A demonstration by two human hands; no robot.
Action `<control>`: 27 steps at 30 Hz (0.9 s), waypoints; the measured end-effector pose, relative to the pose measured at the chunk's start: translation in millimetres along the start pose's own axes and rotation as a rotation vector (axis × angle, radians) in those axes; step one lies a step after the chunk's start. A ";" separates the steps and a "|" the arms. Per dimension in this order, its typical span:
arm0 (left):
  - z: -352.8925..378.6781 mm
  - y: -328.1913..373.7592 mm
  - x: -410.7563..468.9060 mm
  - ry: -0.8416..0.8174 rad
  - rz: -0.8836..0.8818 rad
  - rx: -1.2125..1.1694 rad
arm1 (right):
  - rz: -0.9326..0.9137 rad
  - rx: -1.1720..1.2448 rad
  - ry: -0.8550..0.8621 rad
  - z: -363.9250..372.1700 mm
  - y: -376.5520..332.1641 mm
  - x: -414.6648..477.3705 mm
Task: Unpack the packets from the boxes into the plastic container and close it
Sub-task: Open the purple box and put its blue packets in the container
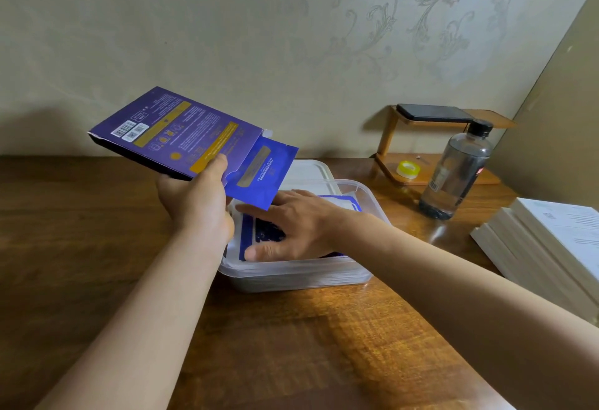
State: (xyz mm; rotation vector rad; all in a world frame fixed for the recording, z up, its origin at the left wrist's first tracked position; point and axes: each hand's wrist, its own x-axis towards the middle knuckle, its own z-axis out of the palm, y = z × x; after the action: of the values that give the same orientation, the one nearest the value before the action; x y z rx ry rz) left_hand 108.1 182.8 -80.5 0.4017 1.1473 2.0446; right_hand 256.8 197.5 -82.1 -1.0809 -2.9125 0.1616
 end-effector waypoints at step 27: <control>-1.4 -2.8 6.8 -0.027 -0.041 -0.012 | 0.237 -0.077 0.843 -3.5 22.2 -14.5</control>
State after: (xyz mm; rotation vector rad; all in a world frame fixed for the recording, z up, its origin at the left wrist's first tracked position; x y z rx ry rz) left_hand 104.0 187.9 -84.2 0.3958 1.1176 2.0038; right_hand 282.4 205.0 -81.0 -1.1340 -2.0539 -0.3272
